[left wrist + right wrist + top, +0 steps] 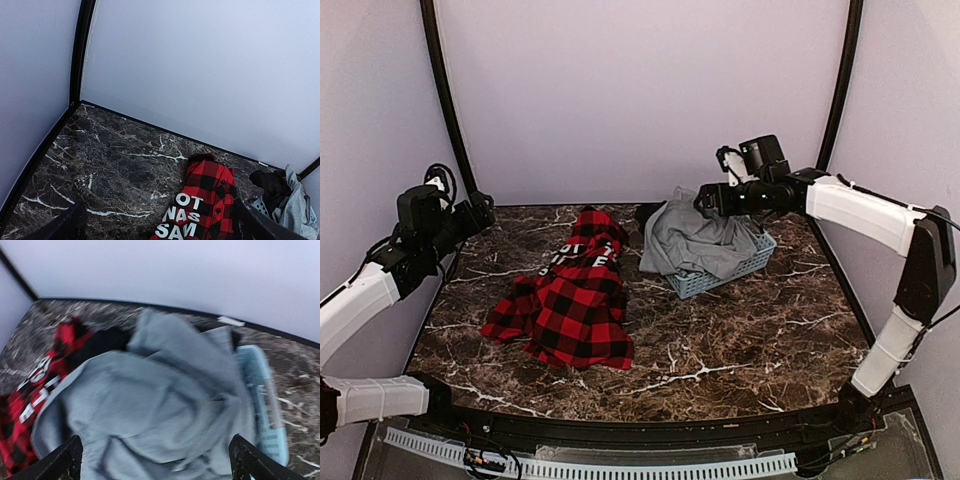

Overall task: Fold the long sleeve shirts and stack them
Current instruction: Place the crumpled shirt at the center of the board, then move the bin to the corner of the board.

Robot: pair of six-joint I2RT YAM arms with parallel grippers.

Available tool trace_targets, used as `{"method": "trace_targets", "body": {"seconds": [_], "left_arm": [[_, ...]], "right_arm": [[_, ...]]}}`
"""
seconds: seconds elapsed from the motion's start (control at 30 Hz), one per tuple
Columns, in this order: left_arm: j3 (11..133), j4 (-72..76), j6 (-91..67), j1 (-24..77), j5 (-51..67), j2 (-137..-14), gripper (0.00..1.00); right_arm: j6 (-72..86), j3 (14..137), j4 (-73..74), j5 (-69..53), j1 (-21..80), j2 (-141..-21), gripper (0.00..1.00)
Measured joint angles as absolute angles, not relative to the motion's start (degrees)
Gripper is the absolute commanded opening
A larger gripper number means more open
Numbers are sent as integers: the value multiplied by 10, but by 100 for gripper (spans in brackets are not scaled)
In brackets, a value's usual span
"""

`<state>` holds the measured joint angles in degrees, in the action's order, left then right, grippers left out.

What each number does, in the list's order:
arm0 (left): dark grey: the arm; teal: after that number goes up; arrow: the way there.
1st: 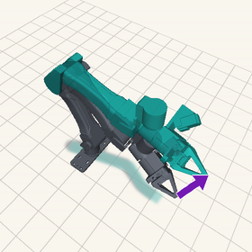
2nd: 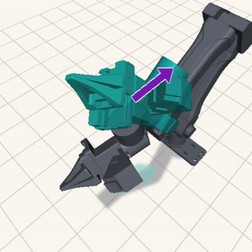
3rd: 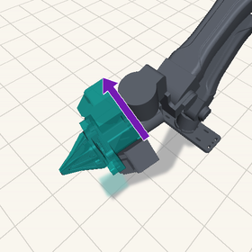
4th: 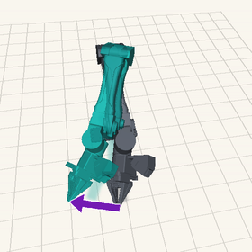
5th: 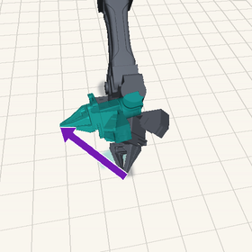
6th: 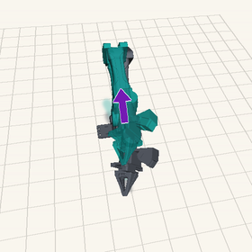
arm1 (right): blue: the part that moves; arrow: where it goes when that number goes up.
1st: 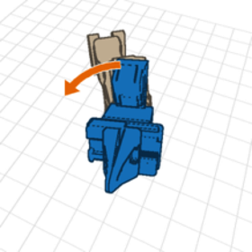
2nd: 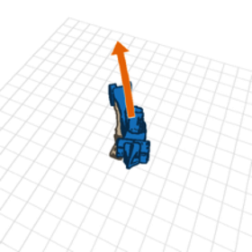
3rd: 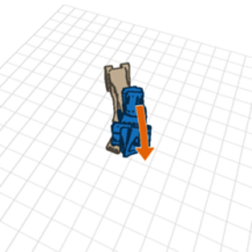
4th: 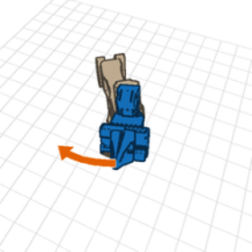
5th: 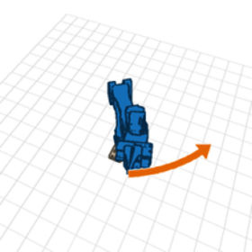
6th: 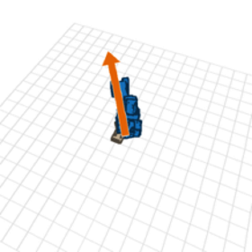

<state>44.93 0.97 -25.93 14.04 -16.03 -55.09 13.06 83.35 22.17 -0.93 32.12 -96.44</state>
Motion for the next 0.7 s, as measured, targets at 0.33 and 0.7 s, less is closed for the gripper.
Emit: {"method": "trace_targets", "body": {"seconds": [0.33,0.7], "left_arm": [[447,17,-265,141,-125,-559,99],[447,17,-270,142,-107,-564,99]], "right_arm": [[117,885,248,99,163,-1076,87],[89,910,296,81,118,-1162,61]]}}
